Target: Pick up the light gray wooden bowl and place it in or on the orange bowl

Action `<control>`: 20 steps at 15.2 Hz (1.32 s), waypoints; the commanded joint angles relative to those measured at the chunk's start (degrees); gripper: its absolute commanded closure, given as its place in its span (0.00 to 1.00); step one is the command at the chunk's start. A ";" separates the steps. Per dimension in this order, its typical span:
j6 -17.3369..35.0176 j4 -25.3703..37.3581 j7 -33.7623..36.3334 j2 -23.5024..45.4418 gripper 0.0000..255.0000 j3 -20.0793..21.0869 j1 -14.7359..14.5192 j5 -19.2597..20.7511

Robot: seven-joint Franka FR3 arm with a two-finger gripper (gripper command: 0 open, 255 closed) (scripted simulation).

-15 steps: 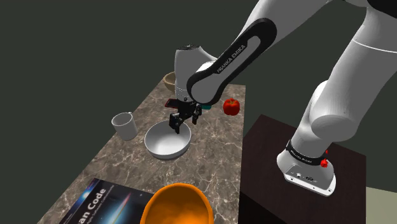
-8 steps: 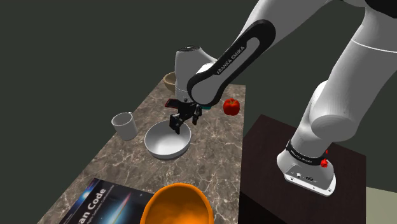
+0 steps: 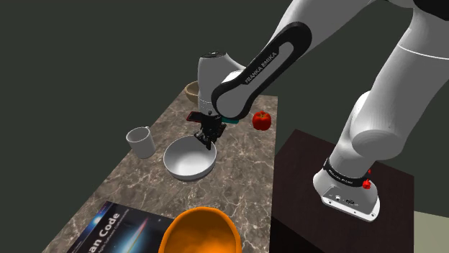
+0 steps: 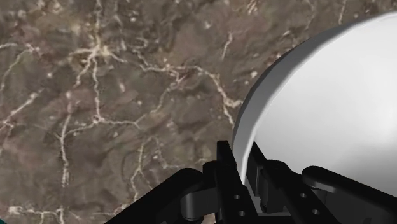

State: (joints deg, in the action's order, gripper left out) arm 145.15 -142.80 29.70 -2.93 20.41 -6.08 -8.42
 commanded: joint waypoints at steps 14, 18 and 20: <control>-10.36 3.38 -0.91 -7.02 1.00 -0.71 -0.14 -1.73; -13.73 4.92 -1.00 -8.89 1.00 -1.03 -0.16 -1.98; -15.40 5.77 -1.01 -9.73 1.00 -1.19 -0.16 -2.06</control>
State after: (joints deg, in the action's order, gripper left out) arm 130.40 -137.54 28.57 -12.49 19.22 -6.23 -10.50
